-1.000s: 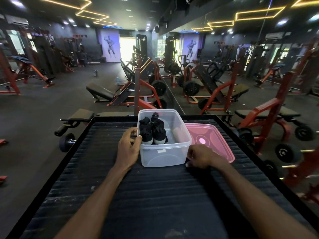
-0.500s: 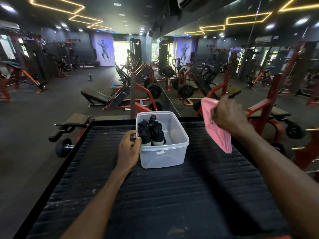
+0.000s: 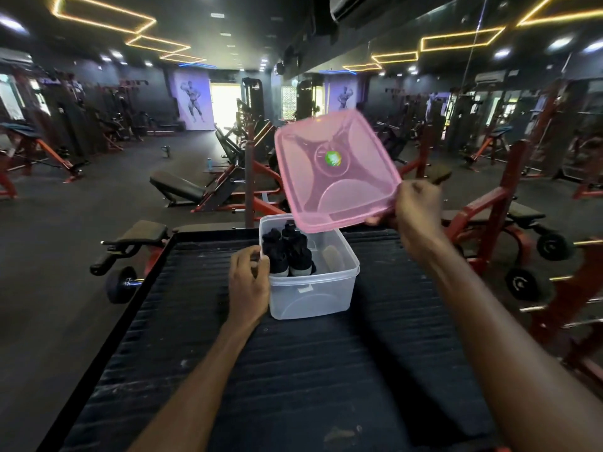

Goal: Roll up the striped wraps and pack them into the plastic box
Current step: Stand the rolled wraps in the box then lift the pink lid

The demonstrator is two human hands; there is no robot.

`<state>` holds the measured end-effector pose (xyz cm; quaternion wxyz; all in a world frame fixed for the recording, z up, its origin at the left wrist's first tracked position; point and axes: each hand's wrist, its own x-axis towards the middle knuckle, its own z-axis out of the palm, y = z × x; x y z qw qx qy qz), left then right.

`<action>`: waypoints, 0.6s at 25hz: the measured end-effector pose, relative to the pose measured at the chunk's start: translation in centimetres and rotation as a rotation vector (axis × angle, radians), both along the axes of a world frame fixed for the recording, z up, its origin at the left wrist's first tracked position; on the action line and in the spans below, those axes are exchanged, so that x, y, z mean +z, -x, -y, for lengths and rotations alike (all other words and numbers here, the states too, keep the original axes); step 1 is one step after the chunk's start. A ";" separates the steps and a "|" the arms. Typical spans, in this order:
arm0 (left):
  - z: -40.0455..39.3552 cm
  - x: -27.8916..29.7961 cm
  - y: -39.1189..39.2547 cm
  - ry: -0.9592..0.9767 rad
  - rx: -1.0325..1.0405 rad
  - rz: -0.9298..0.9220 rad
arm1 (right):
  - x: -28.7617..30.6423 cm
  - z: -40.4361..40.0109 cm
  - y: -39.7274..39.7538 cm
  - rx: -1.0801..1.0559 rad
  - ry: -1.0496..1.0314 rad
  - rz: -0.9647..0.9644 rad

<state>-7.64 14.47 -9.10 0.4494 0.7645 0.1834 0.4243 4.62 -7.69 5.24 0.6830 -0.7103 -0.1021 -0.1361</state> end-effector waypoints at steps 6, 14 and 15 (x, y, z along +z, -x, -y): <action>0.7 0.5 0.0 0.036 -0.094 0.172 | -4.4 -4.1 3.8 0.166 -0.062 -0.218; 0.4 0.5 -0.2 0.032 -0.047 0.020 | -5.9 -4.9 4.1 0.019 0.471 -0.123; 0.3 0.5 -0.3 0.020 -0.042 0.017 | -6.1 -4.8 4.0 -0.001 0.555 -0.105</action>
